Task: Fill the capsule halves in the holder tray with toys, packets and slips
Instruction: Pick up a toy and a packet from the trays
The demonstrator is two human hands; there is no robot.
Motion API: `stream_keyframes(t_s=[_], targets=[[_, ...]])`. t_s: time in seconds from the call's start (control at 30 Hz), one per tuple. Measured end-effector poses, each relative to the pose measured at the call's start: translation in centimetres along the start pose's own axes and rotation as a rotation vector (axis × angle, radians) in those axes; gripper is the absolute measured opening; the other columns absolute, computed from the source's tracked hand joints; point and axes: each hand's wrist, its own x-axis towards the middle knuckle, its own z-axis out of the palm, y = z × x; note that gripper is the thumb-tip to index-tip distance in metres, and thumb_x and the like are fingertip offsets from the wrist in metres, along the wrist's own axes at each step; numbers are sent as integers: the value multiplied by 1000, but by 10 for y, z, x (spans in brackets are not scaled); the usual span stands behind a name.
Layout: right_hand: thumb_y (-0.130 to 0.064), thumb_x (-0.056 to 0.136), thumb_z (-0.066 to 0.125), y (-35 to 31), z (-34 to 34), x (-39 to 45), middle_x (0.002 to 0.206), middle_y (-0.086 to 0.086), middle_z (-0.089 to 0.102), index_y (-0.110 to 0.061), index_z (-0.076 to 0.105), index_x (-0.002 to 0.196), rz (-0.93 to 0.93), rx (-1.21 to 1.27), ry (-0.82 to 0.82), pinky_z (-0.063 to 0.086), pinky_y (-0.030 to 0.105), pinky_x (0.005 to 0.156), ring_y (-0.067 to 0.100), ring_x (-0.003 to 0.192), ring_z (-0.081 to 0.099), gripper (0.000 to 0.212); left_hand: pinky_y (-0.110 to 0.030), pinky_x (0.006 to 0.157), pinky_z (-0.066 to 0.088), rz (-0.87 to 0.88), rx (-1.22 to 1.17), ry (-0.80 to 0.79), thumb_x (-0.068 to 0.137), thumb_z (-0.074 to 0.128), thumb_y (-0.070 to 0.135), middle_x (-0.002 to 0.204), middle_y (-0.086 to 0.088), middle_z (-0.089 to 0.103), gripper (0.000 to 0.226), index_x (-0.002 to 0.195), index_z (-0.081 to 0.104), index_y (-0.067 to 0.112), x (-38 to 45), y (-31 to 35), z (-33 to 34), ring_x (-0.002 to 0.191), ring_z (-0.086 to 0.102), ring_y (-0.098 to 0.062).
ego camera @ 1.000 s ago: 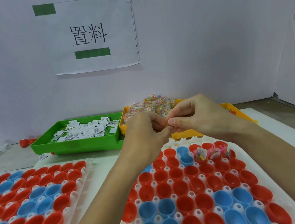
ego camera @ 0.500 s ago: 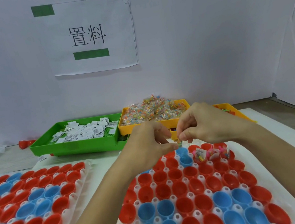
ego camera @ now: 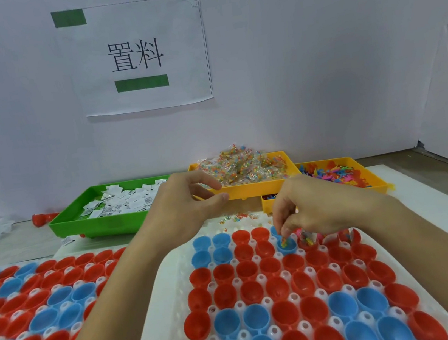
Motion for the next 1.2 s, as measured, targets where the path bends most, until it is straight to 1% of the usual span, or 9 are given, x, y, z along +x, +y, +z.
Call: stream_keyframes(t_s=[0.17,0.27,0.4,0.47,0.63,0.73,0.83,1.03,1.2], targets=[[-16,84,79,0,1,0,74,-8,73,-23,79,83,10,-28,-1,52,15,61,3,68,68,7,-18,51,40,-65,79,99,85,74,26,69,6,70,6,79,72,25,1,-10,0,56,57,-7],[-15,81,82,-1,2,0,73,-11,70,-25,78,83,4,-16,2,53,17,63,0,70,66,10,-13,45,38,-169,156,237,84,70,19,70,3,70,8,76,72,23,3,-20,-1,57,59,-8],[-13,81,81,0,1,-1,70,-12,69,-22,79,79,5,3,2,55,18,65,-3,70,66,9,-31,71,55,-347,187,471,81,65,8,84,-9,72,11,78,70,18,21,-38,-16,81,66,-28],[-14,82,81,1,0,-1,68,-14,69,-23,80,80,4,12,-1,55,17,65,-5,69,65,9,-39,82,56,-389,233,519,81,62,5,90,-15,71,13,83,72,13,35,-49,-24,89,65,-34],[-18,85,78,3,-4,-2,61,-24,64,-27,80,83,-5,13,-11,50,10,61,-8,73,63,9,-30,68,44,-420,402,399,82,63,4,86,-14,68,15,90,75,7,65,-72,-34,77,61,-30],[-19,84,79,4,-5,-3,69,-15,67,-29,80,85,-17,17,-9,52,14,61,-1,76,64,10,-27,61,43,-399,463,244,84,69,7,69,-5,61,10,90,77,6,76,-79,-30,59,55,-16],[-20,82,81,3,-5,-3,79,-7,70,-31,78,88,-32,42,-15,57,24,67,7,77,66,13,-26,61,42,-374,480,142,82,78,17,61,-2,59,12,86,77,6,85,-79,-24,58,54,-13],[-13,84,77,5,-7,-4,79,-7,70,-30,77,89,-29,47,8,55,22,64,6,75,66,17,-32,67,51,-412,516,140,86,68,2,94,-20,72,14,93,79,6,93,-75,-15,84,67,-32],[-19,84,79,6,-8,-4,82,-8,71,-33,76,90,-32,52,23,54,20,63,8,77,66,16,-30,68,47,-445,456,160,89,66,2,97,-20,70,10,89,75,2,91,-72,-15,80,60,-28]])
